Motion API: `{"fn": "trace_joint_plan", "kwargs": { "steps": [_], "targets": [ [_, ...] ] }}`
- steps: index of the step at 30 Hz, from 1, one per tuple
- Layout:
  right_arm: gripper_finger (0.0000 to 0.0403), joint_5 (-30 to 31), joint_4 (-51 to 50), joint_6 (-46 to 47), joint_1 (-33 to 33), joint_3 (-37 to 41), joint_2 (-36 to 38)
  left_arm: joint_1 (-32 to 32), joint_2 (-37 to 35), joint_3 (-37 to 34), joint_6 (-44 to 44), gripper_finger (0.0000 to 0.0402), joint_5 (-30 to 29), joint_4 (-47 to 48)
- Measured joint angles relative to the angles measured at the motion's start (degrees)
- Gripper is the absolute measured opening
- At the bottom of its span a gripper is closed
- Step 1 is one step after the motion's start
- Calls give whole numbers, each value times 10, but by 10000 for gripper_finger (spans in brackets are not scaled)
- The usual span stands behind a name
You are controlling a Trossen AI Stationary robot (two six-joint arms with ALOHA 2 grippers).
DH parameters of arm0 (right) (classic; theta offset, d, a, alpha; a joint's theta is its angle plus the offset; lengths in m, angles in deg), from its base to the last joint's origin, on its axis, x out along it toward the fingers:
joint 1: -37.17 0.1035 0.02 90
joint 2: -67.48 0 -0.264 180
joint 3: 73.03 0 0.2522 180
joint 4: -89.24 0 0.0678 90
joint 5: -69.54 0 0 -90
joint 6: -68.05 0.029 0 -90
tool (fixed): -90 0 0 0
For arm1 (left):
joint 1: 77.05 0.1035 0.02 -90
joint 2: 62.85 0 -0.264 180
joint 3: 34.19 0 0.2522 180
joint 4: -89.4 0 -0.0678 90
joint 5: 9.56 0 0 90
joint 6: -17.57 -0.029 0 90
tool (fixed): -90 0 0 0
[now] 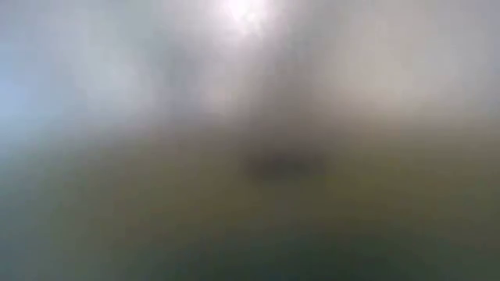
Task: Sort Maruchan noodles
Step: Put the orange noodle pack into the orange bin
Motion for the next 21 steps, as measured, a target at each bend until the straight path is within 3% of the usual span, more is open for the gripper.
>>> {"fn": "trace_joint_plan", "kwargs": {
  "steps": [7, 12, 17, 21],
  "targets": [
    [26, 6, -104, 119, 55, 1, 82, 2, -17, -5, 9, 164, -6, 7],
    [26, 9, -163, 185, 152, 6, 126, 1, -17, -5, 31, 164, -6, -6],
    [26, 59, -217, 241, 250, 15, 135, -1, -17, -5, 65, 164, -7, -36],
    [26, 65, -231, 282, 314, 49, 137, -7, -17, -5, 101, 164, -7, -74]
  ]
}}
